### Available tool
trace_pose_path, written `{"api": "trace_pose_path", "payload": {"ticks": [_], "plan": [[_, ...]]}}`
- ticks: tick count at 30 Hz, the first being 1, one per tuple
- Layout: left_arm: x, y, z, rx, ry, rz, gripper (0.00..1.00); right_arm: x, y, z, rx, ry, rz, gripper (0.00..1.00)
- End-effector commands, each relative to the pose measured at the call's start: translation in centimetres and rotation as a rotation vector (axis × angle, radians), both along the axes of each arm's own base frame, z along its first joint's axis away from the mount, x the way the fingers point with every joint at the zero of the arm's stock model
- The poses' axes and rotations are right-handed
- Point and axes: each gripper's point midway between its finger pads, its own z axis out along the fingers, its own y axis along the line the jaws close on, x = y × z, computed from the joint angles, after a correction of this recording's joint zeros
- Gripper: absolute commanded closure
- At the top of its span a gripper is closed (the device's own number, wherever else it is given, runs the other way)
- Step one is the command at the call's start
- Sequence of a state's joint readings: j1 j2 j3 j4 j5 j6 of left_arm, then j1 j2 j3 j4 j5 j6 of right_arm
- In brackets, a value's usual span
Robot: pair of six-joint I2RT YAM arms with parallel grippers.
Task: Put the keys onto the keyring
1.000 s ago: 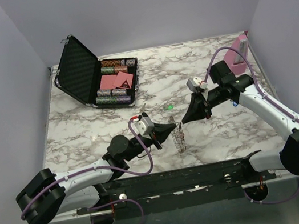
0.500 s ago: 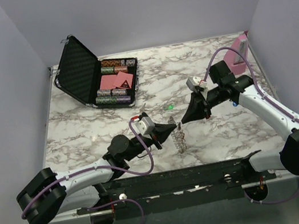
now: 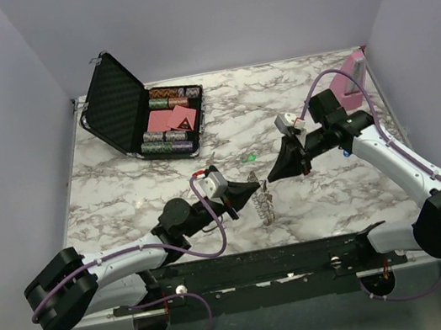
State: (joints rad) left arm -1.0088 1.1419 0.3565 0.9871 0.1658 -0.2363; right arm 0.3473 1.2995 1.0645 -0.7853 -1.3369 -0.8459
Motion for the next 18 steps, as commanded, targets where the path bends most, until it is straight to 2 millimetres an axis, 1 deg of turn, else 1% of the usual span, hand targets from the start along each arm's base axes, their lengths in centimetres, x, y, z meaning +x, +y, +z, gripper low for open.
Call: {"api": "trace_pose_path", "payload": {"ticks": [1,7,18], "plan": [[-0.36,0.53,1.53,-0.050,-0.039,-0.007,1.00,-0.21,0.13,0.22,0.007,-0.001,0.012,1.00],[-0.39,0.73,1.46,-0.046,-0.043,-0.006,1.00,0.01,0.24,0.07,0.007,0.015,0.003,1.00],[-0.43,0.42,1.68,-0.055,-0.048,-0.017,1.00,0.02,0.41,-0.10,0.015,0.043,0.001,1.00]]}}
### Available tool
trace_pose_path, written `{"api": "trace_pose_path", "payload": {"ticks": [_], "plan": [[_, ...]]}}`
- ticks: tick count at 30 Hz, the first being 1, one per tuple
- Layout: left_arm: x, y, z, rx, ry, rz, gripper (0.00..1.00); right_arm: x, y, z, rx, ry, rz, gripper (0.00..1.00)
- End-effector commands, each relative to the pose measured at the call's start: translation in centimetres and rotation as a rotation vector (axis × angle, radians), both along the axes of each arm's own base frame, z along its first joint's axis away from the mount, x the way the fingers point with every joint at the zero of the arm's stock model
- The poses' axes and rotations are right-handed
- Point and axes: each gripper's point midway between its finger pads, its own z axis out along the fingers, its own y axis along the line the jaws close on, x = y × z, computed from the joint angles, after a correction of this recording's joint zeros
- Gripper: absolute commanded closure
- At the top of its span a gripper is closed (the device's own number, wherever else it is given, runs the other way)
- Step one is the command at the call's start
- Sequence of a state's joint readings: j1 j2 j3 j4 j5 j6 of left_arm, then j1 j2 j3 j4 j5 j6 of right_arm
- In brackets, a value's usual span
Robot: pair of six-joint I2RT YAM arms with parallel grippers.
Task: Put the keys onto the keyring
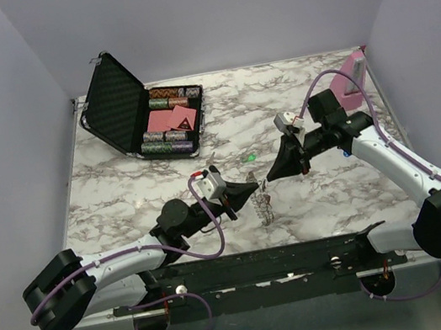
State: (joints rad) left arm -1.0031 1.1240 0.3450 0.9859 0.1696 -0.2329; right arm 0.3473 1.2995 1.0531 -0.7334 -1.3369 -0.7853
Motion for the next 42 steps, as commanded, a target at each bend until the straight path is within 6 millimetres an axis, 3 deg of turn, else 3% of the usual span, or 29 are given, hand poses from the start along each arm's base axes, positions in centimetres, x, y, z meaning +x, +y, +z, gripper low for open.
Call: {"api": "trace_pose_path", "payload": {"ticks": [1,31,35,42], "plan": [[-0.4,0.0,1.6,-0.054,-0.041,-0.020,1.00,-0.3,0.3,-0.1,0.015,0.024,0.014,1.00],[-0.4,-0.2,1.6,-0.046,-0.049,-0.028,1.00,-1.0,0.4,0.0,0.030,0.024,0.042,1.00],[-0.8,0.2,1.2,-0.023,-0.099,-0.047,1.00,-1.1,0.4,-0.1,0.033,0.020,0.049,1.00],[-2.2,1.8,-0.8,0.113,-0.386,-0.094,1.00,-3.0,-0.7,-0.6,0.035,-0.135,0.124,1.00]]}}
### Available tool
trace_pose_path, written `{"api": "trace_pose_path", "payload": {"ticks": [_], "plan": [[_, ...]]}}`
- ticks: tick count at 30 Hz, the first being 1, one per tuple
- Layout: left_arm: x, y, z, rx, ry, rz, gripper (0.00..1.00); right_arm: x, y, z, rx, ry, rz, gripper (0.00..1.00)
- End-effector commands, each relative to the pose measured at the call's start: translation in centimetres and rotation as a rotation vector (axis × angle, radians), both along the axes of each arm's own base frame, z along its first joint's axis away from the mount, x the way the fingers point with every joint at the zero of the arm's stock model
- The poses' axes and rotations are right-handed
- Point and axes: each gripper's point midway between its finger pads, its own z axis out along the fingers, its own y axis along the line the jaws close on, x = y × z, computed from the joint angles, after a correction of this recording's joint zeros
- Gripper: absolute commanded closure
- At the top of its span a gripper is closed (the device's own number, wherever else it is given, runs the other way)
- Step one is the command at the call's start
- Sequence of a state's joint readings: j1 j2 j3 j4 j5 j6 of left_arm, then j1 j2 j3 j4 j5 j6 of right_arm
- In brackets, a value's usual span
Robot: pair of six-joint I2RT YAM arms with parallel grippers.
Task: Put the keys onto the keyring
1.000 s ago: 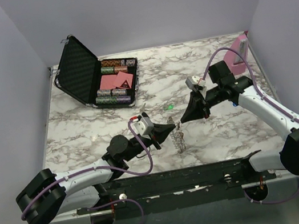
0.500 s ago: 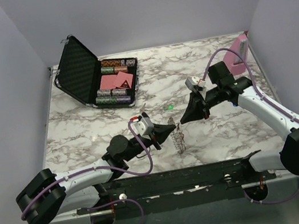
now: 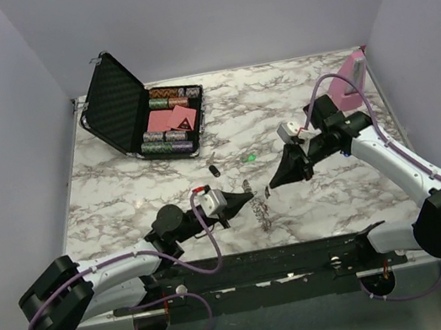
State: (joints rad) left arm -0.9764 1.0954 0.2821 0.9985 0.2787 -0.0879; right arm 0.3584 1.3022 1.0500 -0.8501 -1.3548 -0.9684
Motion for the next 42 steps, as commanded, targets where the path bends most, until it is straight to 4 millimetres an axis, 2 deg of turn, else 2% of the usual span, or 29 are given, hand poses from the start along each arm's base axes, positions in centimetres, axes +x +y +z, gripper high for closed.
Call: {"api": "trace_pose_path", "payload": {"ticks": [1,6,10,18,23,34,38,42], "plan": [[-1.2,1.0,0.9,0.055,-0.268,-0.044,1.00,-2.0,-0.6,-0.2,0.025,-0.113,0.082,1.00],[-0.8,1.2,1.6,0.113,-0.341,-0.029,1.00,-3.0,-1.4,-1.6,0.029,-0.255,0.146,0.99],[-0.6,1.1,2.2,0.122,-0.368,-0.027,1.00,-3.1,-1.5,-1.7,0.041,-0.330,0.174,0.99],[0.3,0.8,3.7,0.166,-0.447,-0.002,1.00,0.0,-1.7,-0.2,-0.108,-0.310,0.114,1.00],[0.4,0.8,4.6,0.165,-0.478,0.009,1.00,0.9,-1.9,0.3,-0.182,-0.227,0.074,1.00],[1.1,-0.3,5.8,0.019,-0.328,0.029,1.00,1.1,-2.4,0.1,-0.234,-0.208,0.056,1.00],[0.9,-1.1,5.8,-0.018,-0.248,-0.004,1.00,0.9,-1.9,0.4,-0.194,-0.186,0.033,0.99],[1.1,-0.9,4.8,-0.026,-0.189,0.009,1.00,1.5,-1.7,0.5,-0.192,-0.158,-0.018,0.99]]}}
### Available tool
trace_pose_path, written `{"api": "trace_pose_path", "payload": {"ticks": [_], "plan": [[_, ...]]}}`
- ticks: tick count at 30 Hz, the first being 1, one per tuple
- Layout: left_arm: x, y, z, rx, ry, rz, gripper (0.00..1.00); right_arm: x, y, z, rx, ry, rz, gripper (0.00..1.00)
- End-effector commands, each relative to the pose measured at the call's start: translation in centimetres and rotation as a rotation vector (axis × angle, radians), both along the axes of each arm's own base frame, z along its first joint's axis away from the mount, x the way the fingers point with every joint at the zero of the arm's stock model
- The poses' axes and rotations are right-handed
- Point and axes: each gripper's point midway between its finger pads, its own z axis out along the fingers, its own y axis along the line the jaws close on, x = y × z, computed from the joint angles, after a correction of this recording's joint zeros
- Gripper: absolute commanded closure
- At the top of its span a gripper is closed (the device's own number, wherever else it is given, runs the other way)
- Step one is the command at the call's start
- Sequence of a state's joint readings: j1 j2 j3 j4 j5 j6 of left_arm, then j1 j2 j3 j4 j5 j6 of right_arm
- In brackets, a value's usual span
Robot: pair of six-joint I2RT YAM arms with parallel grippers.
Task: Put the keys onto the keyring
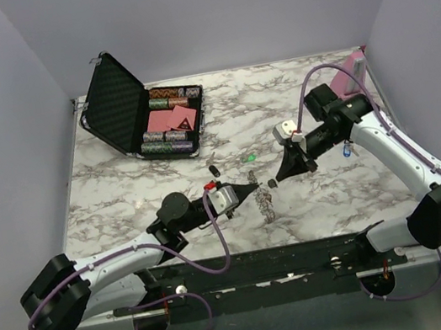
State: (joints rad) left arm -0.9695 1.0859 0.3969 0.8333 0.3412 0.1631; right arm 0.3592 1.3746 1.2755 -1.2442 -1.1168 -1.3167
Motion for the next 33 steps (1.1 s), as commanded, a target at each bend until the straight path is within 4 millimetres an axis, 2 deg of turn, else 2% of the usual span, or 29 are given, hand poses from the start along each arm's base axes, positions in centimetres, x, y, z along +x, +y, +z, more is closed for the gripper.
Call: {"api": "trace_pose_path", "payload": {"ticks": [1,7,11,18,22,33], "plan": [[0.3,0.1,2.8,-0.135,0.056,0.016,1.00,0.6,0.3,0.6,0.012,0.016,-0.063,0.99],[0.3,0.1,2.1,-0.177,0.195,0.022,1.00,0.2,0.5,1.7,0.114,0.047,-0.044,1.00],[0.4,0.2,2.8,-0.249,0.249,0.025,1.00,0.4,0.4,0.3,0.123,0.068,-0.054,0.99],[0.2,-0.1,2.3,-0.234,0.297,0.013,1.00,0.4,0.4,1.1,0.133,0.070,-0.072,1.00],[0.1,-0.2,2.7,-0.257,0.327,0.002,1.00,0.6,0.5,1.4,0.146,0.090,-0.085,0.99],[0.5,-0.8,2.1,-0.266,0.345,0.000,1.00,-0.4,1.1,2.1,0.214,0.180,-0.068,0.99]]}}
